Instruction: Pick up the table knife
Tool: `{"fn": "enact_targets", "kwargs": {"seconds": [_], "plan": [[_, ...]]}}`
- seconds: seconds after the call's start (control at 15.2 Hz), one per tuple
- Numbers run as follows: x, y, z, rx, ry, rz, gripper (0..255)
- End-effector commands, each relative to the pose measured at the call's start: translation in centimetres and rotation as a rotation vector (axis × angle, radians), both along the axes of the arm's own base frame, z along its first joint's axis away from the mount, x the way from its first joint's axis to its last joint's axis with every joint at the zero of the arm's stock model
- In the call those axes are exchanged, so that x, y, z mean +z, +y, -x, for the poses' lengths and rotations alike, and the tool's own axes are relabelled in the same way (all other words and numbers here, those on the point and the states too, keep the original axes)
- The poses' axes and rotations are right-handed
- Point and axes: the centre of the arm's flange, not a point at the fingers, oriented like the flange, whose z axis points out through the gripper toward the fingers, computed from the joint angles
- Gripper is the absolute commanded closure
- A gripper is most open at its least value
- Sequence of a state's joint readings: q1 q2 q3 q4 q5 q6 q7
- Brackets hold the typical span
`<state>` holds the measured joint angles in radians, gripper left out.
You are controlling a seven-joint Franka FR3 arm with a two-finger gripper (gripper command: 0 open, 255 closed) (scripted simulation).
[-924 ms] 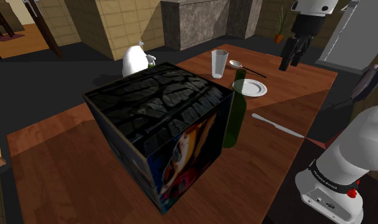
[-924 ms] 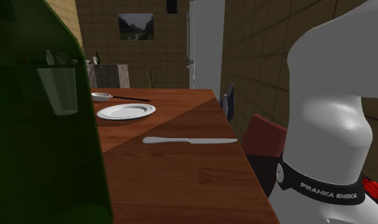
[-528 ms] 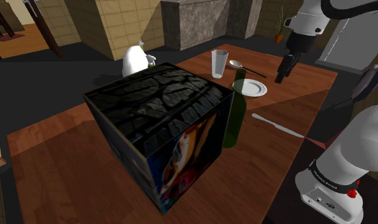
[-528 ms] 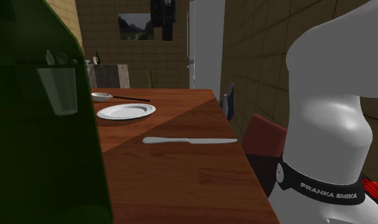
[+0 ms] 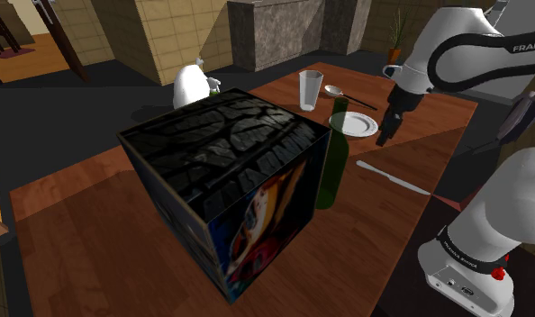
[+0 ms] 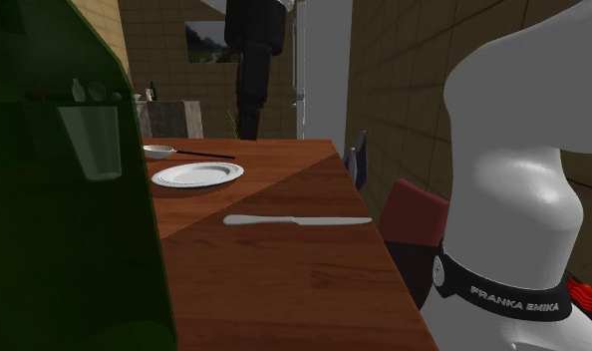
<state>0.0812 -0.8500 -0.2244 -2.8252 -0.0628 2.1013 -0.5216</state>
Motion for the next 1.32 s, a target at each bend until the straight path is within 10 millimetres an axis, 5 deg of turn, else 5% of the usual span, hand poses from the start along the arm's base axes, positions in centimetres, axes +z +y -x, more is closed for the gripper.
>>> {"fn": "enact_targets", "kwargs": {"seconds": [0.0, 0.33, 0.99, 1.06, 1.25], "plan": [[-2.6, -0.1, -0.7, 0.076, -0.036, 0.006, 0], [-8.9, -0.5, -2.5, 0.256, -0.115, 0.017, 0], [-13.3, -0.5, -2.6, 0.267, -0.120, 0.017, 0], [-13.3, -0.5, -2.7, 0.267, -0.120, 0.018, 255], [-13.3, -0.5, -2.8, 0.267, -0.120, 0.018, 255]]}}
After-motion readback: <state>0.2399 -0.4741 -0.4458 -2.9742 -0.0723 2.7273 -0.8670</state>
